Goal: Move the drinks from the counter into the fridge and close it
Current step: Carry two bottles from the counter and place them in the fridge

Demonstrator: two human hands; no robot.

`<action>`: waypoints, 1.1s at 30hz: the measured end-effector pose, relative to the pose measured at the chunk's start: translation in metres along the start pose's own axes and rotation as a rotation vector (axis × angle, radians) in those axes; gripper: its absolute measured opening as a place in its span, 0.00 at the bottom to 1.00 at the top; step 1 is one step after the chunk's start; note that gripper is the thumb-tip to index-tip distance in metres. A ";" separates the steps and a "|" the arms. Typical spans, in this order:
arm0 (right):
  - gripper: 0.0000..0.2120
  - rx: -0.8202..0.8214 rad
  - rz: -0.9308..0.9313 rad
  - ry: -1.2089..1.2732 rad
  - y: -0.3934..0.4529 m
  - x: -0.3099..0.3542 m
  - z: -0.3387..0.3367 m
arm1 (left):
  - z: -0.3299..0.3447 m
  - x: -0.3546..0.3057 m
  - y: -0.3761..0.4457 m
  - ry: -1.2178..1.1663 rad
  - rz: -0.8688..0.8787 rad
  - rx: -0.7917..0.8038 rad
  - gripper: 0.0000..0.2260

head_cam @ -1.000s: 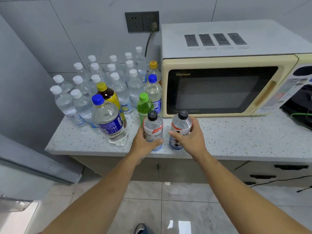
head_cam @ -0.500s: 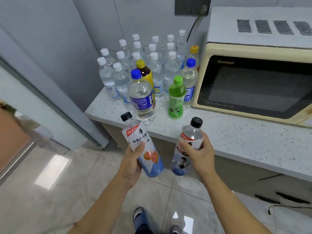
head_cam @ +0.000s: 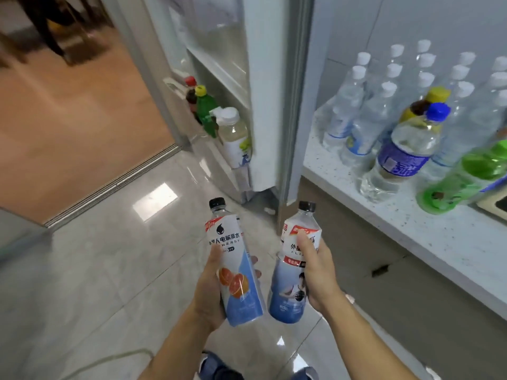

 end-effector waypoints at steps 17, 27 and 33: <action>0.33 0.099 0.788 0.275 0.046 -0.166 0.293 | -0.305 -0.126 -0.029 -0.100 0.115 -0.307 0.30; 0.34 0.268 0.549 0.068 0.164 -0.194 0.404 | -0.372 -0.217 0.060 0.002 0.107 -0.322 0.32; 0.27 0.313 0.251 -0.147 0.245 -0.168 0.464 | -0.390 -0.306 0.125 0.133 0.135 -0.332 0.26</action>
Point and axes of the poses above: each hand's wrist, its own y-axis towards the middle knuckle, its own z-axis out of the palm, x = y × z, the point moved 4 cm from there along y, towards the middle knuckle, and after that the axes turned 15 degrees about y, right-handed, at the moved point
